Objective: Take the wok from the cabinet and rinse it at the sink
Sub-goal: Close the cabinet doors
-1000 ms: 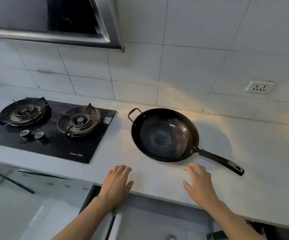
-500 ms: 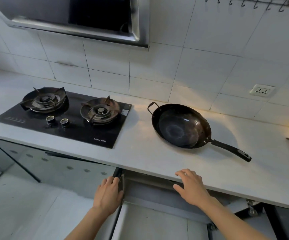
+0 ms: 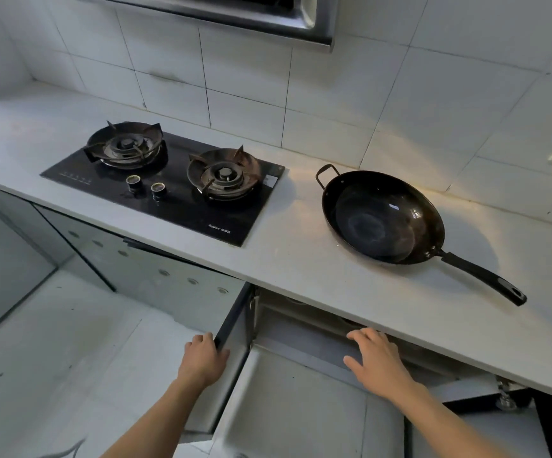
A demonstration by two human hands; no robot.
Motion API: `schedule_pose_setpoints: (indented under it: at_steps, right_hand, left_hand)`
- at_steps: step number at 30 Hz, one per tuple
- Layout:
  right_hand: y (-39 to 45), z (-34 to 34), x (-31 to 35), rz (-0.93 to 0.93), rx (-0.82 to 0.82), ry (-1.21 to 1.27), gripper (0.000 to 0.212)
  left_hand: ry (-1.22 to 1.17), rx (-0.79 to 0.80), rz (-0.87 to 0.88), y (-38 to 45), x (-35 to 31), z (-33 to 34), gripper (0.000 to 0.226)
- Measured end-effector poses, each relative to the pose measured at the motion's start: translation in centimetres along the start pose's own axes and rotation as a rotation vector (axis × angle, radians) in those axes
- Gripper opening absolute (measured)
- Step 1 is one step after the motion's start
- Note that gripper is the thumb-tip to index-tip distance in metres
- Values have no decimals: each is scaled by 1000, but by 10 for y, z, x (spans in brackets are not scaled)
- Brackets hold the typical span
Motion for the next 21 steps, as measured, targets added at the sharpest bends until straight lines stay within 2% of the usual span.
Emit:
schedule_pose_setpoints:
  at_steps: [4, 10, 15, 18, 21]
  right_hand:
    - [-2, 5, 2, -4, -3, -5, 47]
    - [-11, 2, -5, 24, -52, 58, 46]
    - [-30, 2, -24, 73, -60, 103, 46]
    - [-43, 1, -40, 96, -55, 105, 46]
    - [-53, -1, -56, 119, -60, 114, 46]
  left_hand:
    - [-65, 102, -62, 6, 13, 17, 37]
    - [-60, 73, -111, 8, 8, 20, 36]
    - [-114, 149, -170, -1, -6, 23, 21]
    - [-227, 228, -216, -11, -19, 29, 24]
    - [-490, 362, -262, -26, -41, 39, 25]
Point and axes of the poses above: each hand's wrist, its own y-axis towards the middle knuckle, its own z-axis out of the palm, x = y × z, the point moved 1 cm from there along y, towards the middle knuckle, and after that the axes turned 15 degrees about -z, right-handed, at the moved point
